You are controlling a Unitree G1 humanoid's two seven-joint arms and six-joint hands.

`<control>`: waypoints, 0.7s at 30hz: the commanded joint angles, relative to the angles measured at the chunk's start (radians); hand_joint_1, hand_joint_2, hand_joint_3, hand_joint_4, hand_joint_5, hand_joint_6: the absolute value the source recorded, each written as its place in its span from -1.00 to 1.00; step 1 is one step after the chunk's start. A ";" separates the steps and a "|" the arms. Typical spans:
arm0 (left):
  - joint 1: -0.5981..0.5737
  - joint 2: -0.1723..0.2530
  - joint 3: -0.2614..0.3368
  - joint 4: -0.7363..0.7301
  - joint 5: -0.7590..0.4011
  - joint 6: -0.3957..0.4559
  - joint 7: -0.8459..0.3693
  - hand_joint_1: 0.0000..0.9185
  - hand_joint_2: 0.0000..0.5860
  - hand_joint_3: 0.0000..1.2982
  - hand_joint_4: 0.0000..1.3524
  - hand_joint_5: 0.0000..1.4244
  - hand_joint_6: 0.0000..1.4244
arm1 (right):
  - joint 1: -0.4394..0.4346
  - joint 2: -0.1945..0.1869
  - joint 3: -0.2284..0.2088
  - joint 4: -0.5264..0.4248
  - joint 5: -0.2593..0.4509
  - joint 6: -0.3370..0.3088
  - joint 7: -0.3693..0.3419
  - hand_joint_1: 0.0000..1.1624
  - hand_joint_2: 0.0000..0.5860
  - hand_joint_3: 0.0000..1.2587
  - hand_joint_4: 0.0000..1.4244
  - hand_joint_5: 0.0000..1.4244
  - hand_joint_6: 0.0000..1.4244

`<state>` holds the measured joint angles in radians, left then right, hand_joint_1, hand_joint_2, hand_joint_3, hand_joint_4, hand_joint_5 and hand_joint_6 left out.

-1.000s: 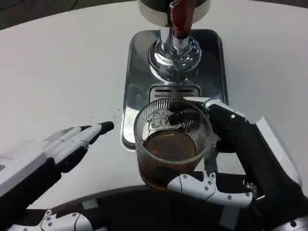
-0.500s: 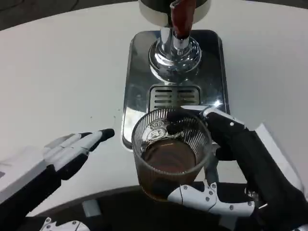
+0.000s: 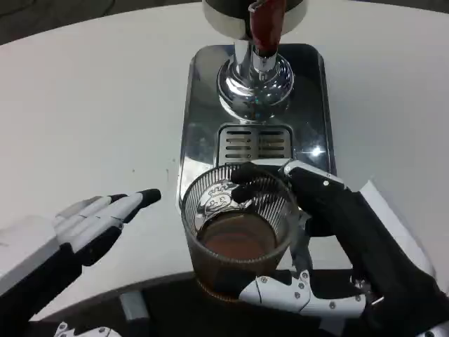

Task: Grasp the cup under the faucet to collect the drink, then remove the cup.

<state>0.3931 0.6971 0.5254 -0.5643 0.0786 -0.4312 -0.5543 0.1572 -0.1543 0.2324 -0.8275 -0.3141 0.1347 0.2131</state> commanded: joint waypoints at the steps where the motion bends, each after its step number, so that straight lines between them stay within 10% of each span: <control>1: 0.033 -0.001 0.018 -0.010 -0.010 -0.014 -0.016 -1.00 -0.61 -1.00 -1.00 -1.00 -1.00 | -0.003 0.008 0.004 -0.009 0.033 -0.003 0.001 0.51 -0.47 0.50 0.48 0.69 0.77; 21: 0.037 0.003 0.020 -0.019 -0.014 -0.021 -0.016 -1.00 -0.62 -1.00 -1.00 -1.00 -1.00 | 0.034 -0.020 -0.020 -0.049 0.052 -0.003 0.006 0.51 -0.47 0.50 0.48 0.69 0.78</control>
<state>0.4185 0.6972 0.5363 -0.5758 0.0724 -0.4394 -0.5586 0.1831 -0.1745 0.2099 -0.8334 -0.2873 0.1483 0.2149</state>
